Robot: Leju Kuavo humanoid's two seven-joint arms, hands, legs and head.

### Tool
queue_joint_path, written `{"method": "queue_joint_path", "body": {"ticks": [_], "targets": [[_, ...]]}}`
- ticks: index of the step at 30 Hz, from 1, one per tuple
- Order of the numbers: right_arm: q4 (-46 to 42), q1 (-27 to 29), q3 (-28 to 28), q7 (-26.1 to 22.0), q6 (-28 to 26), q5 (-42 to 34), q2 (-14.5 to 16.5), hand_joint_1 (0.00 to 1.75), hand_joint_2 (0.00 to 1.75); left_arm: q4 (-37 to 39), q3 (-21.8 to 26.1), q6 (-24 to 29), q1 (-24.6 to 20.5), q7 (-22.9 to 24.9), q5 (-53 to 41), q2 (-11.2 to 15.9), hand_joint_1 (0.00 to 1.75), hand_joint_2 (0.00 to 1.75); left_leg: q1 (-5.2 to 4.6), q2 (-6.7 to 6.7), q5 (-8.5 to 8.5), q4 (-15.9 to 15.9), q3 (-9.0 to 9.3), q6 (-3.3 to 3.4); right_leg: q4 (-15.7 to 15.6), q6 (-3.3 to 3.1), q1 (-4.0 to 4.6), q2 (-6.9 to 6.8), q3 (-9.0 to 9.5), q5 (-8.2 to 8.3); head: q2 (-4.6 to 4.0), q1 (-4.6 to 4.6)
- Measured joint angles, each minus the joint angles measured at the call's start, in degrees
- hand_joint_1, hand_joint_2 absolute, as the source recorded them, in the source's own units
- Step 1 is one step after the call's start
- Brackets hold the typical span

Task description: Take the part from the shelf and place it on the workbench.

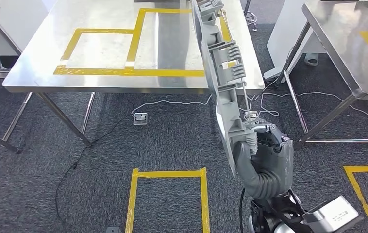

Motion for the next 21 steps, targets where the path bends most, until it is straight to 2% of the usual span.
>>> {"method": "queue_joint_path", "body": {"ticks": [1, 2, 3, 4, 5, 6, 7, 9, 10, 12, 14, 16, 17, 18, 19, 20, 21], "targets": [[0.0, 0.0, 0.0, 0.0, 0.0, 0.0, 0.0, 1.75, 1.75, 0.0, 0.0, 0.0, 0.1, 0.0, 0.0, 0.0, 0.0, 1.75, 0.35, 0.01, -0.86, 3.4, -2.25, -0.37, 0.0, 0.08, -0.11, -0.03, 0.21, -0.21, 0.0, -0.29], [0.0, 0.0, 0.0, 0.0, 0.0, 0.0, 0.0, 1.75, 1.75, 0.0, 0.0, 0.0, 0.1, 0.0, 0.0, 0.1, 0.0, 1.75, 0.71, 0.03, -0.77, 5.4, -3.9, -0.73, 0.0, 0.23, -0.24, -0.05, 0.47, -0.5, 0.0, -0.47], [0.0, 0.1, 0.0, 0.0, 0.0, 0.0, 0.0, 1.75, 1.75, 0.0, 0.0, 0.0, 0.2, 0.0, 0.0, 0.1, 0.0, 1.75, 1.04, 0.1, 0.49, 5.6, -4.65, -1.11, 0.1, 0.49, -0.43, -0.04, 0.83, -0.84, 0.0, -0.56], [0.1, 0.1, 0.0, 0.0, 0.0, 0.0, 0.0, 1.75, 1.75, 0.0, 0.0, 0.0, 0.2, 0.0, 0.0, 0.1, 0.0, 1.75, 1.36, 0.23, 2.78, 3.7, -4.28, -1.49, 0.2, 0.83, -0.69, -0.01, 1.28, -1.28, 0.0, -0.59], [0.1, 0.1, 0.0, 0.0, 0.0, 0.0, 0.0, 1.75, 1.75, 0.0, 0.0, 0.0, 0.2, 0.0, 0.0, 0.1, 0.0, 1.75, 1.65, 0.47, 5.42, 0.3, -3.18, -1.88, 0.5, 1.25, -0.98, 0.02, 1.77, -1.82, 0.0, -0.65], [0.1, 0.1, 0.0, 0.0, 0.0, 0.0, -0.1, 1.75, 1.75, 0.0, 0.0, 0.0, 0.2, 0.0, 0.0, 0.1, 0.0, 1.75, 1.69, 0.74, 7.22, -2.7, -1.91, -2.22, 0.8, 1.75, -1.14, 0.07, 2.12, -2.39, 0.0, -0.88], [0.1, 0.0, 0.0, 0.0, 0.0, 0.0, -0.1, 1.75, 1.75, 0.0, 0.0, 0.0, 0.2, 0.0, 0.0, 0.1, 0.0, 1.75, 1.7, 0.98, 8.02, -5.2, -0.78, -2.17, 1.1, 2.27, -1.23, 0.1, 2.32, -2.92, 0.0, -1.2], [0.1, -0.1, 0.0, 0.0, 0.0, 0.0, -0.1, 1.75, 1.75, 0.0, 0.0, 0.1, 0.2, 0.1, 0.0, 0.1, 0.0, 1.75, 1.39, 1.13, 7.32, -6.6, 0.03, -1.25, 1.4, 3.11, -1.2, 0.1, 2.43, -3.48, 0.0, -1.41], [0.1, -0.1, 0.0, 0.0, 0.1, 0.0, -0.1, 1.75, 1.75, 0.0, 0.0, 0.1, 0.3, 0.1, 0.0, 0.1, 0.0, 1.75, 1.37, 1.05, 6.99, -6.8, 0.1, -0.55, 1.4, 3.38, -1.24, 0.04, 2.5, -3.59, 0.0, -1.23], [0.2, -0.2, 0.0, 0.0, 0.1, 0.0, -0.1, 1.75, 1.75, 0.0, 0.0, 0.1, 0.3, 0.1, 0.0, 0.1, 0.0, 1.75, 1.35, 0.88, 6.64, -6.7, 0.33, 0.44, 1.9, 3.74, -1.35, -0.08, 2.45, -4.26, 0.0, -0.64], [0.2, -0.3, 0.0, 0.0, 0.1, 0.0, -0.1, 1.75, 1.75, 0.0, 0.0, 0.2, 0.3, 0.0, 0.0, 0.1, 0.0, 1.75, 1.32, 0.87, 6.24, -6.8, 0.89, 1.24, 6.5, 3.95, -1.32, -0.1, 0.31, -6.52, 0.0, -0.03], [0.2, -0.3, 0.0, 0.0, 0.1, 0.0, -0.2, 1.75, 1.75, 0.0, 0.0, 0.2, 0.2, 0.0, 0.0, 0.1, 0.0, 1.75, 0.99, 0.93, 5.74, -6.8, 1.46, 1.86, 14.4, 3.92, -1.18, -0.07, -4.07, -9.19, 0.0, 0.62], [0.2, -0.3, 0.0, 0.0, 0.1, 0.0, -0.2, 1.75, 1.75, 0.0, 0.0, 0.2, 0.2, 0.0, 0.0, 0.1, 0.0, 1.75, 0.78, 0.91, 5.46, -6.8, 1.79, 2.08, 17.3, 3.76, -1.1, -0.05, -6.0, -9.56, 0.0, 0.86], [0.2, -0.3, 0.0, 0.0, 0.1, 0.0, -0.2, 1.75, 1.75, 0.0, 0.0, 0.2, 0.3, -0.1, 0.0, 0.1, 0.0, 1.75, 0.54, 0.82, 5.15, -6.8, 2.22, 2.24, 18.3, 3.42, -0.95, -0.03, -7.14, -8.76, 0.0, 1.09], [0.2, -0.3, 0.0, 0.0, 0.1, 0.0, -0.2, 1.75, 1.75, 0.0, 0.0, 0.2, 0.3, -0.2, 0.0, 0.1, 0.0, 1.75, 0.29, 0.69, 4.82, -6.8, 2.71, 2.34, 17.2, 2.91, -0.74, 0.02, -7.31, -6.86, 0.0, 1.34], [0.2, -0.4, 0.0, 0.0, 0.1, 0.0, -0.2, 1.75, 1.75, 0.0, 0.0, 0.2, 0.2, -0.2, 0.0, 0.1, 0.0, 1.75, 0.04, 0.54, 4.49, -6.9, 3.25, 2.4, 14.3, 2.2, -0.4, 0.11, -6.66, -4.22, 0.0, 1.6], [0.2, -0.4, 0.0, 0.0, 0.1, 0.0, -0.2, 1.75, 1.75, 0.0, 0.0, 0.2, 0.2, -0.3, 0.0, 0.0, 0.0, 1.75, -0.07, 0.43, 4.18, -6.9, 3.64, 2.44, 11.0, 1.22, 0.02, 0.27, -5.65, -1.92, 0.0, 1.81]]}}
